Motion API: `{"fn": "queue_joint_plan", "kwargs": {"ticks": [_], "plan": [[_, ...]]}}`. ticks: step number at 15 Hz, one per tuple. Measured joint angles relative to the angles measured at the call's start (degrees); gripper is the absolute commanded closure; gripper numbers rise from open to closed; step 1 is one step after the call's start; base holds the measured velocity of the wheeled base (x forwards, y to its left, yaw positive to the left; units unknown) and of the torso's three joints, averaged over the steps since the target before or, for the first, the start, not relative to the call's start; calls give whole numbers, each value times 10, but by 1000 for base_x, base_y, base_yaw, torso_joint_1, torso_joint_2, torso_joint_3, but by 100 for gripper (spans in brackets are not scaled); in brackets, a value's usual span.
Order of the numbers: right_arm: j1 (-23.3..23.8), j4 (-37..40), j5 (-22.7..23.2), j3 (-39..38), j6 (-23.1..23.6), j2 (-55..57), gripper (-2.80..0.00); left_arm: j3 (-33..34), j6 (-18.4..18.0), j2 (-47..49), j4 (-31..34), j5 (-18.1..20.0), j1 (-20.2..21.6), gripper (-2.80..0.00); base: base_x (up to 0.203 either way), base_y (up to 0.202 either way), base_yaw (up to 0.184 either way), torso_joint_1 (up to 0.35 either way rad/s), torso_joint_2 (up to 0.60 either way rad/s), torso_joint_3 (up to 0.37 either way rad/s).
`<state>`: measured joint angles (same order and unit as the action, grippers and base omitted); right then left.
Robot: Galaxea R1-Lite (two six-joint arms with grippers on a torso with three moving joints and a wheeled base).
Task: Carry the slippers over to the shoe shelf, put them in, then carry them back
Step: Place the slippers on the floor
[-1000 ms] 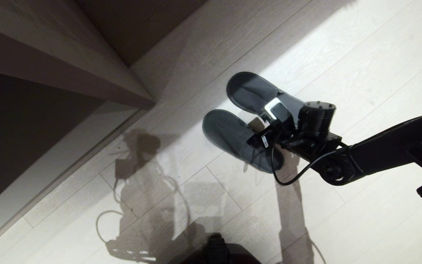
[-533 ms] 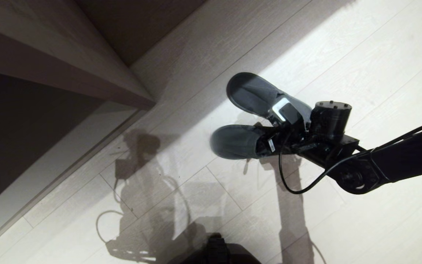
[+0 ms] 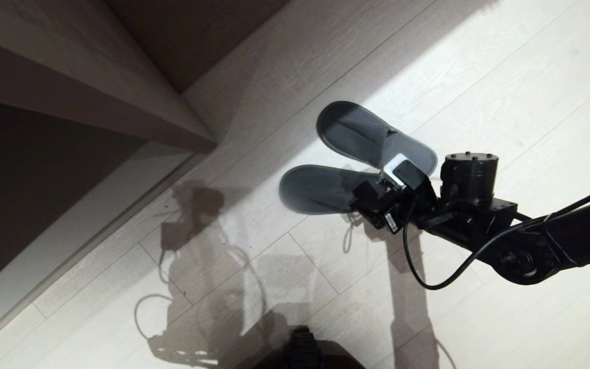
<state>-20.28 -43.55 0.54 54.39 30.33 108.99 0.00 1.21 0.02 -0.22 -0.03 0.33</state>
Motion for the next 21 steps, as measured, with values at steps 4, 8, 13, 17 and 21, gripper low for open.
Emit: {"fn": "queue_joint_plan", "kwargs": {"ticks": [4, 8, 13, 17, 21], "plan": [[-10, -1, 74, -25, -67, -38, -279, 0, -1, 0, 0, 0, 0, 0, 0, 0, 0, 0, 0, 0], [-54, 10, 148, -16, -153, -58, 0, 0, -1, 0, 0, 0, 0, 0, 0, 0, 0, 0, 0, 0], [-137, 35, 69, 118, -202, 37, 0, 0, -2, 0, 0, 0, 0, 0, 0, 0, 0, 0, 0, 0], [-198, 35, -28, 191, -251, 118, 0, 0, -2, 0, 0, 0, 0, 0, 0, 0, 0, 0, 0, 0], [-215, 33, -82, 202, -253, 175, 0, 0, -1, 0, 0, 0, 0, 0, 0, 0, 0, 0, 0, 0]]}}
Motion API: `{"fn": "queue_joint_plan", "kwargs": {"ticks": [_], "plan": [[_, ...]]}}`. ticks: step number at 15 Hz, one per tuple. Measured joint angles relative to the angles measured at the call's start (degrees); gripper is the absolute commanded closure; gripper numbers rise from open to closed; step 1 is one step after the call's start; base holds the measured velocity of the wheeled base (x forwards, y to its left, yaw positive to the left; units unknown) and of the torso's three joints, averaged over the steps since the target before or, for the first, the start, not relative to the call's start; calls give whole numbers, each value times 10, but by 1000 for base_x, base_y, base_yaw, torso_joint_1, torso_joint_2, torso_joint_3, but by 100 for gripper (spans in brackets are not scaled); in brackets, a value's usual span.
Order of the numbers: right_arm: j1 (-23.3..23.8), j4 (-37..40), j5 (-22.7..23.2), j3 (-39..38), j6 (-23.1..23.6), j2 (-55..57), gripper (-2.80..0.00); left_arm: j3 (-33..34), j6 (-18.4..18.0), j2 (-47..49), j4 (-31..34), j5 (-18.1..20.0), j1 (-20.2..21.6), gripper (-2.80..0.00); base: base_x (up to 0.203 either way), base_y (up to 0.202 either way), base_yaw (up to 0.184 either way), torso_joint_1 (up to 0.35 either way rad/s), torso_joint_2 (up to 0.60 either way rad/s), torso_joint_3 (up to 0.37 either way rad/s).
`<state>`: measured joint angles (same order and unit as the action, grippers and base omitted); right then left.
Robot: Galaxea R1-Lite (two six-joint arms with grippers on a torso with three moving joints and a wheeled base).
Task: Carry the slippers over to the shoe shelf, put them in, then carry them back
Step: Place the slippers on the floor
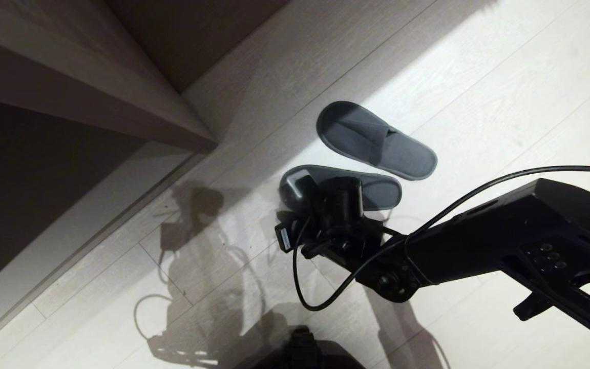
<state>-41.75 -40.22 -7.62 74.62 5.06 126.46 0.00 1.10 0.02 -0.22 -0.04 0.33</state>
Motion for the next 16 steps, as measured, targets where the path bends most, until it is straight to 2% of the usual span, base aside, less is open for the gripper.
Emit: {"fn": "queue_joint_plan", "kwargs": {"ticks": [2, 3, 7, 10, 16], "plan": [[-2, -4, -58, 1, -1, 19, 0, 0, 0, 0, 0, 0, 0, 0, 0, 0, 0, 0, 0, 0], [-3, -9, -70, 1, -2, 26, 0, 0, 0, 0, 0, 0, 0, 0, 0, 0, 0, 0, 0, 0], [-4, -40, -82, 10, -5, 58, 0, 0, 0, 0, 0, 0, 0, 0, 0, 0, 0, 0, 0, 0], [3, -57, -117, 40, -4, 79, 0, 0, 0, 0, 0, 0, 0, 0, 0, 0, 0, 0, 0, 0], [18, -88, -126, 52, 11, 93, 0, 0, 0, 0, 0, 0, 0, 0, 0, 0, 0, 0, 0, 0]]}}
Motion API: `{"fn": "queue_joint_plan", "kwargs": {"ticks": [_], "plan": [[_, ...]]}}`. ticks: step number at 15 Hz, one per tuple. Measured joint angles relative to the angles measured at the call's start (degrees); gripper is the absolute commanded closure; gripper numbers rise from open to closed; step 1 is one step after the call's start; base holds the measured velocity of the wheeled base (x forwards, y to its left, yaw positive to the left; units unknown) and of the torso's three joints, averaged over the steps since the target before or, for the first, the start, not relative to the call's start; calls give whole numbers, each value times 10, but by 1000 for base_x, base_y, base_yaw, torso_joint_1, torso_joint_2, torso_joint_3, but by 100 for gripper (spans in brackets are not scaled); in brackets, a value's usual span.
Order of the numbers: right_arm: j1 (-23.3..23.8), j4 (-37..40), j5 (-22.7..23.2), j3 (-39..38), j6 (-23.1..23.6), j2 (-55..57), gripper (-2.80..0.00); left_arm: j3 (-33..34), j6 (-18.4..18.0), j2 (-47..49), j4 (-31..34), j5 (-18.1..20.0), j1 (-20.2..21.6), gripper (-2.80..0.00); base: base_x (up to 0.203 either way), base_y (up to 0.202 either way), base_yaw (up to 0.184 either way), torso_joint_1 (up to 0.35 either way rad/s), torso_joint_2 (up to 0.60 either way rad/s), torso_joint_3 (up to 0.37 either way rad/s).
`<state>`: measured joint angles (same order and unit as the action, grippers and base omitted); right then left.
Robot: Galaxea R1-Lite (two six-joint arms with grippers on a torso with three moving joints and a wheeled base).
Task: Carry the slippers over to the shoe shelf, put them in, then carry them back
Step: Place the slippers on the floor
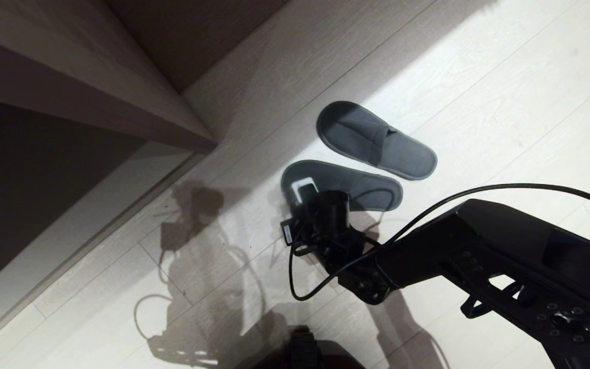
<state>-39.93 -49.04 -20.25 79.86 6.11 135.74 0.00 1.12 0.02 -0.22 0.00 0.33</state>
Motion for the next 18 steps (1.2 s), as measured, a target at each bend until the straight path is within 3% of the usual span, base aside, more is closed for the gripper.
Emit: {"fn": "queue_joint_plan", "kwargs": {"ticks": [6, 14, 18], "plan": [[17, -30, -27, 44, 39, 5, 0, 0, 0, 0, 0, 0, 0, 0, 0, 0, 0, 0, 0, 0], [38, -31, -28, 39, 51, -7, 0, 0, 1, 0, 0, 0, 0, 0, 0, 0, 0, 0, 0, 0], [52, -67, -29, 36, 82, -12, 0, 0, 0, 0, 0, 0, 0, 0, 0, 0, 0, 0, 0, 0]]}}
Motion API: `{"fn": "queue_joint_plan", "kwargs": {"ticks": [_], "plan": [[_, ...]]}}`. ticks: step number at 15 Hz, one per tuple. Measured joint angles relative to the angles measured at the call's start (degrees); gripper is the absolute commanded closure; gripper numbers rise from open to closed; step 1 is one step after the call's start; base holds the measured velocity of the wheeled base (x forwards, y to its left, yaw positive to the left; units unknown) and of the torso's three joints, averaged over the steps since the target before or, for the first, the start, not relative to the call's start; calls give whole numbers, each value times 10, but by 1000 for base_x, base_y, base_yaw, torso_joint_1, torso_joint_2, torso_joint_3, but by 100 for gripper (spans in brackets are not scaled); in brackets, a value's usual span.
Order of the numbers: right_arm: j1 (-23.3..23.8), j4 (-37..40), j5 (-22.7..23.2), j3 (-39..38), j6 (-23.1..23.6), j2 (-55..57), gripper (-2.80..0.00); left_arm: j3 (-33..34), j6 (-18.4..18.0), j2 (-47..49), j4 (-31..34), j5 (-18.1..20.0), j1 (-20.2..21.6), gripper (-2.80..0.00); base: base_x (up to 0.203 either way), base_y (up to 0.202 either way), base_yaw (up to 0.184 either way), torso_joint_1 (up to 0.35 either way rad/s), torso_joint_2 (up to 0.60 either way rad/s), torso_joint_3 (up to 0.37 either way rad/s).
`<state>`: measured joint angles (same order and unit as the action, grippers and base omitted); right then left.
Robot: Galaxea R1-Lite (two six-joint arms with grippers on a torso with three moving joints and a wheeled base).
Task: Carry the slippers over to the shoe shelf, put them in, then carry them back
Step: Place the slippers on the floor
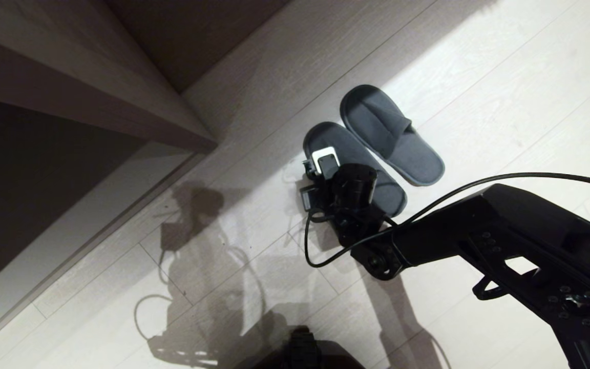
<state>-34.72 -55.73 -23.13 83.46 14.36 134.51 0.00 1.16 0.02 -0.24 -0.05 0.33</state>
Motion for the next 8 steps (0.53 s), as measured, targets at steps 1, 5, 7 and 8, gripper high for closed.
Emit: {"fn": "queue_joint_plan", "kwargs": {"ticks": [1, 5, 7, 8], "plan": [[0, -1, 0, -4, 1, -4, 0, 0, 0, 0, 0, 0, 0, 0, 0, 0, 0, 0, 0, 0], [-3, 1, 25, -44, 0, -32, 0, 0, 0, 0, 0, 0, 0, 0, 0, 0, 0, 0, 0, 0], [-13, -3, 49, -60, -2, -50, 0, 0, 0, 0, 0, 0, 0, 0, 0, 0, 0, 0, 0, 0], [-17, -6, 59, -64, -1, -59, 0, 0, 0, 0, 0, 0, 0, 0, 0, 0, 0, 0, 0, 0]]}}
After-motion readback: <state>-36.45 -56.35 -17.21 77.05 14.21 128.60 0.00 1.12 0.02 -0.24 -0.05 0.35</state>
